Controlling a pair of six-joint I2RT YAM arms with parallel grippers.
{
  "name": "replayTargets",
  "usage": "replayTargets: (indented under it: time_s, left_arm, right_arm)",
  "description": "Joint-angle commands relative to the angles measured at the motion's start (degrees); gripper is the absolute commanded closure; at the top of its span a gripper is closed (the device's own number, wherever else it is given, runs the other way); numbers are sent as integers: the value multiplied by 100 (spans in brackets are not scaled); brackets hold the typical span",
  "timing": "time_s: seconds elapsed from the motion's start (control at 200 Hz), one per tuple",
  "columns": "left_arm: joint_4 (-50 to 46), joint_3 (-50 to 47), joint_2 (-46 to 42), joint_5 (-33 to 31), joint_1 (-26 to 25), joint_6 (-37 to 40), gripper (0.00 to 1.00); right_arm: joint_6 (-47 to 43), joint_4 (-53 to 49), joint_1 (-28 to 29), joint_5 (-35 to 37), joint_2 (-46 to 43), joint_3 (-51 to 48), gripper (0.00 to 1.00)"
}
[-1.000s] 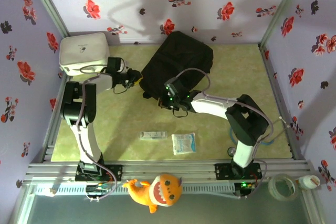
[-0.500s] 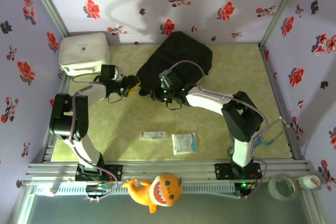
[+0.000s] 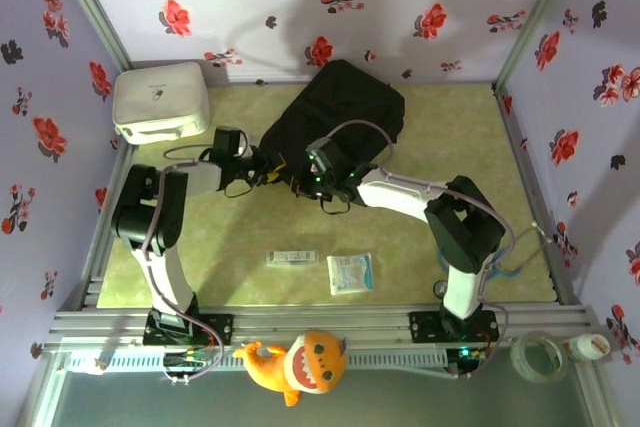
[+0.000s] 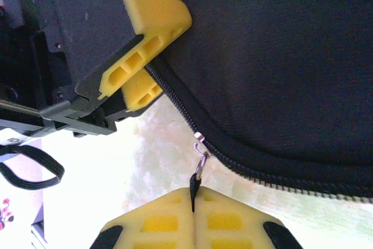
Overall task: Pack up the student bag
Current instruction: Zip the student bag at the top-center of the table.
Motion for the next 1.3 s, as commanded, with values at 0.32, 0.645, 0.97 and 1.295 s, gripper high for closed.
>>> replayTargets:
  time_s: [0.32,0.645,0.97,1.295]
  left_arm:
    - [-119,20,-64,-550,79,167,97]
    - [-301,-53,-260,-527,82,310,100]
    - [-814,-340,-606,-533,69,721,100]
    - [-1116,-549,-724,-415,44,1009,100]
  right_arm:
    - [312,-835,-362,1175,-915,-851,100]
    - [333,-1191,-792,1703,-1238,-991,100]
    - [86,-1361,-1413,1734,-1195,-875,100]
    - [-102,-1639,-1834,1954,-1146,-579,100]
